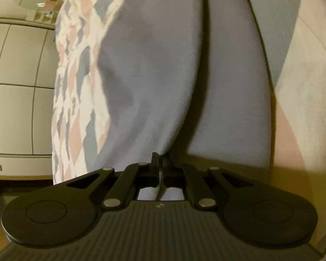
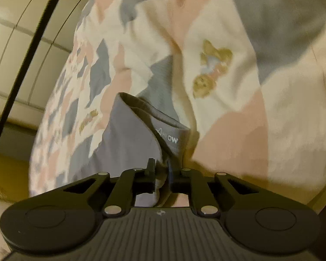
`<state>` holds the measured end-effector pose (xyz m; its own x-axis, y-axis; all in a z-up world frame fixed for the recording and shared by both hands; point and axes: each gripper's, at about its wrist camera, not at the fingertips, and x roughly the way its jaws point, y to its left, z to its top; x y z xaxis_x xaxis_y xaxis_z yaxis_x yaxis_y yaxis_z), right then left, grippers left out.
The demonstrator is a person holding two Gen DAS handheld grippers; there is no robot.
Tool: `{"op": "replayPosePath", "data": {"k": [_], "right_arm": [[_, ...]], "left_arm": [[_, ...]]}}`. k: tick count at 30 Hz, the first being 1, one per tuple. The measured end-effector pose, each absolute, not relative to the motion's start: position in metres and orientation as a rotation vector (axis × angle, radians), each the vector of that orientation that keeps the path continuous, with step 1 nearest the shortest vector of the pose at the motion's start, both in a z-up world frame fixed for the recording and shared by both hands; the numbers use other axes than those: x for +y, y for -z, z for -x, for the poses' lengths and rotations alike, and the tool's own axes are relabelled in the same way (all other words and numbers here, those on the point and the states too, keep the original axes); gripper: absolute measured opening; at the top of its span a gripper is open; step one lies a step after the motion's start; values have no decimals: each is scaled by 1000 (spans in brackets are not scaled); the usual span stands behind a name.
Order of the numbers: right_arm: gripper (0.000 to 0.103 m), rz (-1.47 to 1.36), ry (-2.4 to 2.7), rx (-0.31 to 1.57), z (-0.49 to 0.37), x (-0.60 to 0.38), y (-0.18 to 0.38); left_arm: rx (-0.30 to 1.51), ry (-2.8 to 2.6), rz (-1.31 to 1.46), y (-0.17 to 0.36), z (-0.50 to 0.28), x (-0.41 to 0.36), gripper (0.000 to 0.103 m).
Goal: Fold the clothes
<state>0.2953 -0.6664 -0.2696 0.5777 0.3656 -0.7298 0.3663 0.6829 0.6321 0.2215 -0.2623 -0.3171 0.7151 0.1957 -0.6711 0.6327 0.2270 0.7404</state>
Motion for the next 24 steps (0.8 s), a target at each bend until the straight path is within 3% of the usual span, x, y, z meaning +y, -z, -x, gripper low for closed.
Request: {"op": "replayPosePath", "data": {"k": [9, 13, 15, 18, 20, 21, 24], "right_arm": [[8, -639, -183, 772, -317, -654, 206], [8, -611, -109, 896, -319, -664, 240], [8, -613, -72, 973, -320, -669, 264], [9, -611, -109, 937, -322, -668, 260], [9, -607, -127, 936, -324, -666, 258], [9, -605, -135, 936, -326, -665, 258], [9, -627, -129, 950, -325, -666, 261]], "left_arm": [[794, 193, -1188, 289, -183, -290, 0], [792, 211, -1220, 311, -163, -308, 1], [763, 180, -1237, 316, -169, -306, 7], [720, 149, -1300, 321, -186, -298, 10], [712, 158, -1369, 325, -200, -291, 25], [724, 194, -1418, 329, -203, -287, 38], [710, 279, -1544, 343, -201, -278, 38]]}}
